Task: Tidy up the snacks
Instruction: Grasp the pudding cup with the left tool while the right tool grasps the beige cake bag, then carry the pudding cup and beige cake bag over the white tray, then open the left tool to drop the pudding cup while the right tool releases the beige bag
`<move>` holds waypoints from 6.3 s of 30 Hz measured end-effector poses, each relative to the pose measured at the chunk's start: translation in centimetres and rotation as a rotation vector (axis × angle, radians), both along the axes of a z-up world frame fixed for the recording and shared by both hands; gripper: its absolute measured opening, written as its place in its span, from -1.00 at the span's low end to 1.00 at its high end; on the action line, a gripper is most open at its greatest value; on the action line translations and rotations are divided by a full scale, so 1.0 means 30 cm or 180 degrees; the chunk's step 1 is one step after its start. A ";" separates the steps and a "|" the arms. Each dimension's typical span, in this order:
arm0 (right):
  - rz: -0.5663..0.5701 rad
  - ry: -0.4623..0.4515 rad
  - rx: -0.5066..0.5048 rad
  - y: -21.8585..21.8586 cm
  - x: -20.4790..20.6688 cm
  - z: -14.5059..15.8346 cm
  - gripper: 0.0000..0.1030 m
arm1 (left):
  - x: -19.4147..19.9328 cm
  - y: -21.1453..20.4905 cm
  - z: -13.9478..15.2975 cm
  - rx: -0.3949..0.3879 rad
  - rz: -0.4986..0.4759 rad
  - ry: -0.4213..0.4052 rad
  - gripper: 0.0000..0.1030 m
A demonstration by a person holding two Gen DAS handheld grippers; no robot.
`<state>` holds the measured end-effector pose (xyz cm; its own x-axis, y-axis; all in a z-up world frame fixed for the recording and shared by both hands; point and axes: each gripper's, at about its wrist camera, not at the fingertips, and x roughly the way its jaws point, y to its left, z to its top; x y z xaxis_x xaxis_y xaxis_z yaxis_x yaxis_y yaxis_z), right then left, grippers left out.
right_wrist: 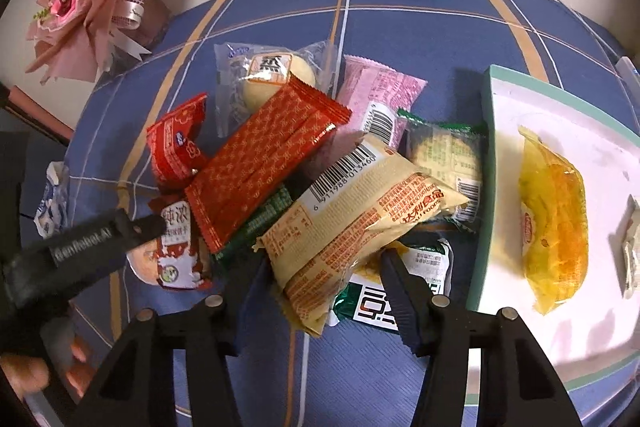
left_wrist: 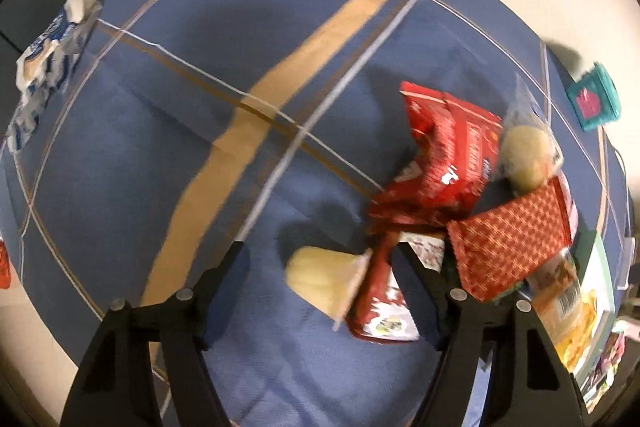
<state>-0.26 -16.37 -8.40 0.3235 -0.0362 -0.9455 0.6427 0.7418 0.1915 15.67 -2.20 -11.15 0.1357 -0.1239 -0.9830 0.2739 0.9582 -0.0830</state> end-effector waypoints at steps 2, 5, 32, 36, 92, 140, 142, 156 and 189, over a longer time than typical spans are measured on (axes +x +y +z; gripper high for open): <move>0.0017 0.0048 0.0015 0.003 -0.005 0.000 0.14 | 0.008 0.013 -0.006 -0.0010 0.0029 0.0015 0.45; 0.0034 0.0111 0.0030 0.012 -0.018 -0.001 0.14 | 0.022 0.036 -0.014 -0.0058 0.0100 0.0055 0.45; -0.0385 -0.0130 0.0149 -0.086 -0.018 0.013 0.55 | 0.004 0.086 0.002 -0.0166 0.0080 0.0162 0.20; -0.0368 -0.0149 0.0078 -0.090 -0.017 0.016 0.32 | -0.002 0.081 -0.019 -0.0083 0.0017 0.0167 0.19; -0.1200 -0.0578 0.0004 -0.379 -0.451 0.282 -0.27 | -0.358 -0.294 0.361 -0.0755 -0.0687 -0.0466 -0.23; -0.1948 -0.0428 0.0024 -0.652 -0.800 0.158 -0.26 | -0.836 -0.809 0.246 -0.0437 -0.2166 -0.0519 -0.22; -0.1937 -0.0427 0.0041 -0.652 -0.799 0.162 -0.25 | -0.837 -0.808 0.252 -0.0434 -0.2181 -0.0523 -0.22; -0.1842 -0.0308 -0.0064 -0.628 -0.774 0.200 0.35 | -0.788 -0.773 0.288 -0.0400 -0.1971 -0.0486 0.18; -0.1656 0.0043 -0.0454 -0.558 -0.699 0.214 1.00 | -0.583 -0.610 0.272 0.0060 -0.1362 -0.0880 0.99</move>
